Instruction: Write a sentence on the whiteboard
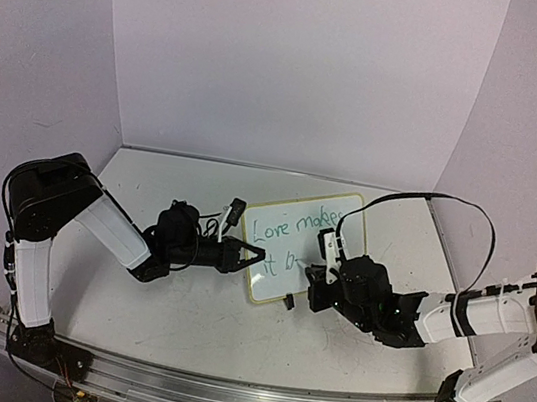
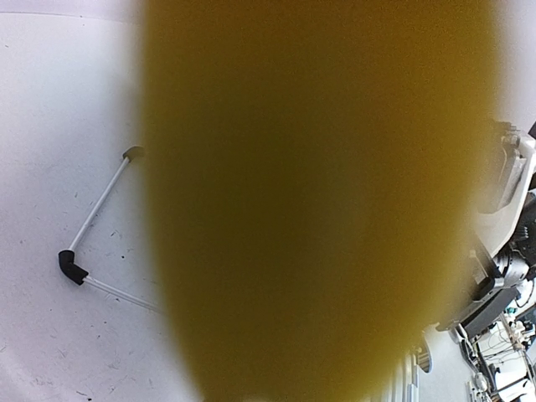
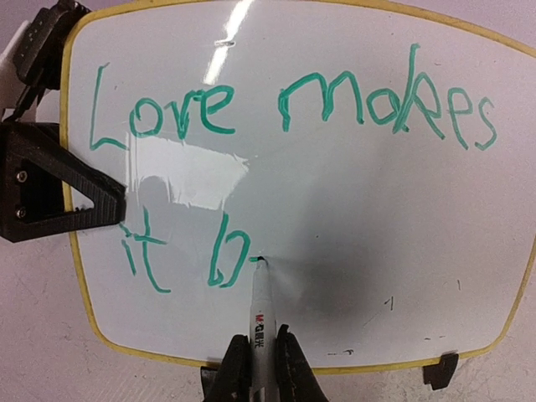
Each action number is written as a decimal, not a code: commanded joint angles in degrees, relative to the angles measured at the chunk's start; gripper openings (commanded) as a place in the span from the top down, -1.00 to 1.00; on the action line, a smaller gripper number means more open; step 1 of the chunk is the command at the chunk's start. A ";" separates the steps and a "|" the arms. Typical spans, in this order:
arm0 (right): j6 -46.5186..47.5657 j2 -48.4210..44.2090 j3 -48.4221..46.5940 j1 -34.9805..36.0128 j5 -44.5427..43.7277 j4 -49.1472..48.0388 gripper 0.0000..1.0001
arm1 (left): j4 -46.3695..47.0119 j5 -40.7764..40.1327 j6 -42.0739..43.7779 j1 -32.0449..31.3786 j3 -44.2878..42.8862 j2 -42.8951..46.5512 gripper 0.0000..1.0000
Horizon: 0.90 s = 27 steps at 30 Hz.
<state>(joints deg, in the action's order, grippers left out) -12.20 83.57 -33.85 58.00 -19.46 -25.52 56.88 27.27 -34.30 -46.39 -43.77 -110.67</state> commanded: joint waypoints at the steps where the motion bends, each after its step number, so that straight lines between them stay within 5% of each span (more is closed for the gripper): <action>1: -1.93 0.56 -1.34 -0.09 -4.57 0.95 1.00 | -4.62 -2.56 -1.23 1.39 0.39 -0.82 1.00; 27: -0.02 2.58 -3.44 0.09 -1.00 -1.12 1.00 | -4.64 -2.41 -1.20 1.39 0.47 -0.79 1.00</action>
<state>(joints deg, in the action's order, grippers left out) -12.08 85.00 -35.38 58.04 -21.92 -26.49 57.00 27.31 -34.30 -46.06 -43.77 -110.67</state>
